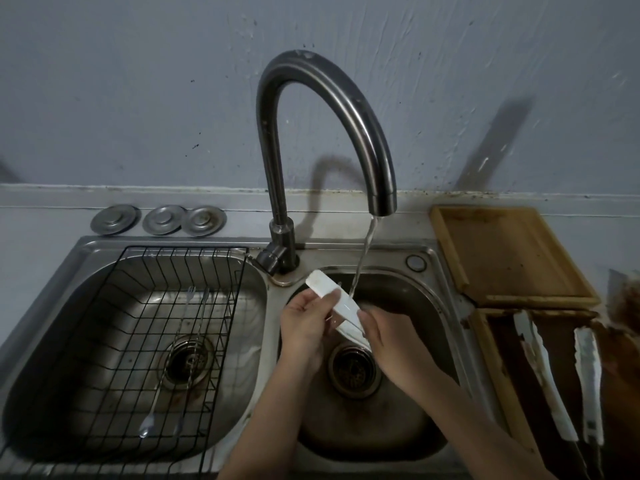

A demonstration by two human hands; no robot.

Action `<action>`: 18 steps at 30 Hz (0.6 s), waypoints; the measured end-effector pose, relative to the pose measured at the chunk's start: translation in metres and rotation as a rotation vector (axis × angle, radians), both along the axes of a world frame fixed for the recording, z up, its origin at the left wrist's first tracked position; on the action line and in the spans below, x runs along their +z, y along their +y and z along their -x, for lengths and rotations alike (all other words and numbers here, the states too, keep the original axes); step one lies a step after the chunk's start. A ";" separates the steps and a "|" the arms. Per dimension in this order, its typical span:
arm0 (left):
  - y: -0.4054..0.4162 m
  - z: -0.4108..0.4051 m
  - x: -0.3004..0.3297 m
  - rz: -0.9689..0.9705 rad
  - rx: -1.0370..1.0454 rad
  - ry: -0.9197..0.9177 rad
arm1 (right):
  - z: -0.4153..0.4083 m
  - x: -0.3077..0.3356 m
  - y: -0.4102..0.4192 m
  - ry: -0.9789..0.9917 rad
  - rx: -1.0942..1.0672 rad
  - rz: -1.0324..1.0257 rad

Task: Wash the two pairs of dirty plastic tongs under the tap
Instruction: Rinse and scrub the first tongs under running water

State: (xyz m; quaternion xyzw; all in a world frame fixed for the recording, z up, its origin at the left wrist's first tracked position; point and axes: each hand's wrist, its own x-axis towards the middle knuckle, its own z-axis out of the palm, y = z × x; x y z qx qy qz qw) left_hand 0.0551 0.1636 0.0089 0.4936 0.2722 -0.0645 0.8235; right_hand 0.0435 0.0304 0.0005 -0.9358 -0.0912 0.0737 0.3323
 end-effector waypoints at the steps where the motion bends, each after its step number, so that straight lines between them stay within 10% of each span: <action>1: 0.002 -0.001 -0.001 0.015 -0.005 0.011 | 0.004 -0.002 -0.004 -0.017 0.013 0.013; 18: 0.006 -0.005 -0.004 0.019 -0.139 0.033 | 0.007 0.000 -0.019 -0.103 0.023 0.085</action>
